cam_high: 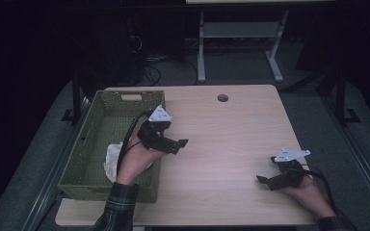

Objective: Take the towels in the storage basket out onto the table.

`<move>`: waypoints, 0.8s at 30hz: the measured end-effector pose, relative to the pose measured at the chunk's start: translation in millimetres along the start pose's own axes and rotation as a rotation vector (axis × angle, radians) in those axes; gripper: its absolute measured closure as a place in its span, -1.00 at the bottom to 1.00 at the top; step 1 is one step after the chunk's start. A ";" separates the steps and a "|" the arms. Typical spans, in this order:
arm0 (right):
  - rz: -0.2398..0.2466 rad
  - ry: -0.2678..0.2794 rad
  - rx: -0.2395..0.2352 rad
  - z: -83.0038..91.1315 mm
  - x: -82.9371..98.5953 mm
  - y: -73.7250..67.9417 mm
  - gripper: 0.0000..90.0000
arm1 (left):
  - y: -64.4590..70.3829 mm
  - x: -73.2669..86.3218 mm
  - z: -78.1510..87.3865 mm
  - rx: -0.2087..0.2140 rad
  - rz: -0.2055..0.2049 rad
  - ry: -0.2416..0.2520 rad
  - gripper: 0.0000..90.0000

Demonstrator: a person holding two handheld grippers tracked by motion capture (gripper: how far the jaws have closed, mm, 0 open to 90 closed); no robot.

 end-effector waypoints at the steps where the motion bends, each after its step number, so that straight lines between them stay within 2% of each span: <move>1: 0.000 0.000 0.000 0.0 0.0 0.0 -0.93 | -1.2 0.7 1.2 -0.003 0.000 0.001 -0.71; 16: 0.001 0.001 0.000 -0.1 0.0 0.1 -0.93 | -29.1 17.9 27.1 -0.055 0.055 0.001 -0.71; 24: 0.000 0.000 0.000 0.0 0.0 0.0 -0.93 | -46.3 28.7 41.9 -0.108 0.083 0.000 -0.70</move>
Point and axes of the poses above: each handheld gripper's, and its own axes: z roughly backward along the jaws, x roughly out of its underside, y roughly to its right, the point moved 4 cm from there along -z, roughly forward along the jaws, and after that the axes turned 5 degrees about y, right-handed, at the moved point
